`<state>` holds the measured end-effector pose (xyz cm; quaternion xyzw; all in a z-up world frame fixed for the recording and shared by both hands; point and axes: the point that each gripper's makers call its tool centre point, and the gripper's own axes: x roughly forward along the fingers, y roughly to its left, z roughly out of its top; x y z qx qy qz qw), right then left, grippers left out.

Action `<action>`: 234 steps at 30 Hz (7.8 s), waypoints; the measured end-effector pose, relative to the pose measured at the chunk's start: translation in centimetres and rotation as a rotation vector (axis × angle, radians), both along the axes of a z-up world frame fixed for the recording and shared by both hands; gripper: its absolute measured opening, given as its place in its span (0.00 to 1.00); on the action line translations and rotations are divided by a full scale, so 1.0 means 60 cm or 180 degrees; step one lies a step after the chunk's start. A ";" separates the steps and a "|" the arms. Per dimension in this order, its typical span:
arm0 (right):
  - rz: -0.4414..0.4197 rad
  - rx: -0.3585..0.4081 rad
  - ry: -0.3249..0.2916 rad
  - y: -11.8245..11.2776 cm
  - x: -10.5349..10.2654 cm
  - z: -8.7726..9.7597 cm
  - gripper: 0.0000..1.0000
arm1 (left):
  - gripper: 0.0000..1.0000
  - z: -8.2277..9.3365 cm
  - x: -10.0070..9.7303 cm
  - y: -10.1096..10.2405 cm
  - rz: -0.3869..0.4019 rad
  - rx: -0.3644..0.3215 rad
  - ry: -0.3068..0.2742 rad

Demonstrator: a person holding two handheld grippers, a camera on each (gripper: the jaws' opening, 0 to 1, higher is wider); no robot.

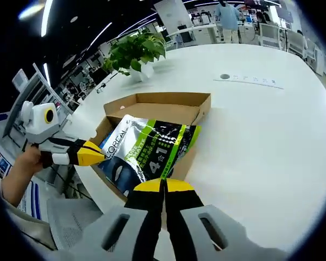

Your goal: Operate the shoe box by opening the lid, removing the specified soft item, and placing it in the target area until the item is outside and the box remains undamaged.

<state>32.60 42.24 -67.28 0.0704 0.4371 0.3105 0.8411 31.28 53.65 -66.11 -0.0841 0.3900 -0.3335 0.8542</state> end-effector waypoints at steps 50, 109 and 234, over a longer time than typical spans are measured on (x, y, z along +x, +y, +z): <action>-0.0338 -0.0522 0.0051 -0.231 0.064 -0.040 0.00 | 0.00 -0.046 0.055 -0.239 -0.0423 0.0201 0.0207; -0.0232 -0.0836 0.0029 -0.253 0.116 -0.196 0.02 | 0.06 -0.196 0.095 -0.250 -0.1942 0.2438 -0.0224; 0.1403 -0.0081 -0.0480 0.264 0.065 -0.084 0.30 | 0.61 0.006 -0.039 0.253 0.0606 0.0802 -0.0608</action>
